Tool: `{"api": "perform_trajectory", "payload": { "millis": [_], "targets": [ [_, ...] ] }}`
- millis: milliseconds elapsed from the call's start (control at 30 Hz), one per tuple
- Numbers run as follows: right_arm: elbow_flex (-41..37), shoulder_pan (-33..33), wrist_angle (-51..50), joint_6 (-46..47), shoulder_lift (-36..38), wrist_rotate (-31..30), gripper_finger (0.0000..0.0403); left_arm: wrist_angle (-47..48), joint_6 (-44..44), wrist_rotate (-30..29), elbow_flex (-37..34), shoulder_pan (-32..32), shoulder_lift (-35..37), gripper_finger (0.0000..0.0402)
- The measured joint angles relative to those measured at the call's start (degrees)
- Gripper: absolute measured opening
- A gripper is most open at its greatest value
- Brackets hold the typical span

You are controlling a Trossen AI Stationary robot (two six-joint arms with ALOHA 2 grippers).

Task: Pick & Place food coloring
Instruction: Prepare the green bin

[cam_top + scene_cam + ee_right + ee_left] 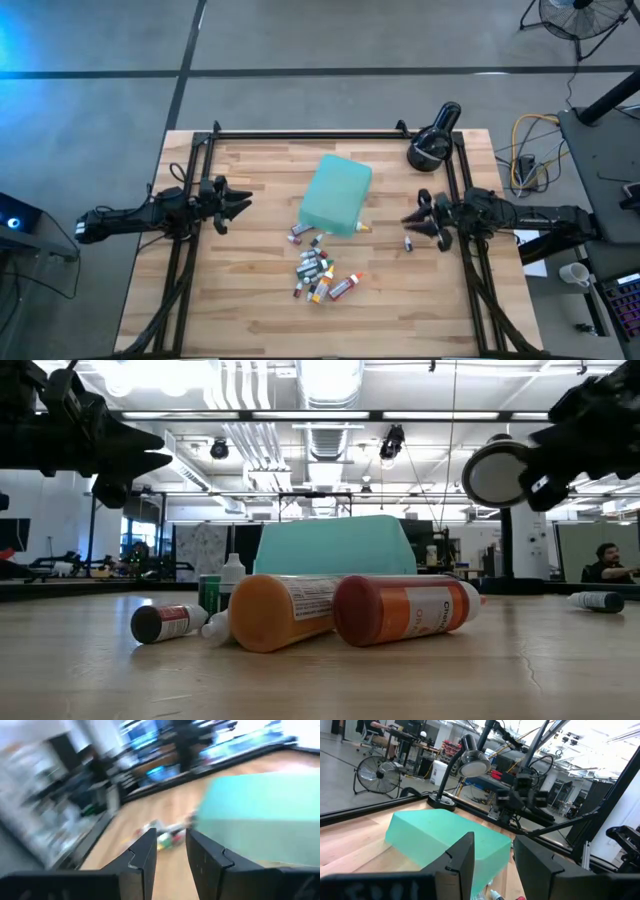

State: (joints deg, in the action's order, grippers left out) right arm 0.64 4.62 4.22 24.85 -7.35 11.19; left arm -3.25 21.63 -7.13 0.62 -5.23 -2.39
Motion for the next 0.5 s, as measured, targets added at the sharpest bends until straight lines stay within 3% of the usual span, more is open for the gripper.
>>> {"api": "perform_trajectory", "payload": {
  "millis": [167,367,500],
  "targets": [
    [0.00,0.04,1.34,9.72,-2.43,-14.61,0.0095,0.02,0.00,0.00,0.00,0.00,0.00,0.0110],
    [0.06,0.02,12.18,6.05,-11.14,-17.65,0.0095,0.11,0.00,0.00,0.00,0.02,0.00,0.0110],
    [1.24,0.02,17.84,-6.42,-19.68,-17.73,0.0095,0.28,0.00,0.00,0.00,0.00,0.00,0.0110]
  ]
}}
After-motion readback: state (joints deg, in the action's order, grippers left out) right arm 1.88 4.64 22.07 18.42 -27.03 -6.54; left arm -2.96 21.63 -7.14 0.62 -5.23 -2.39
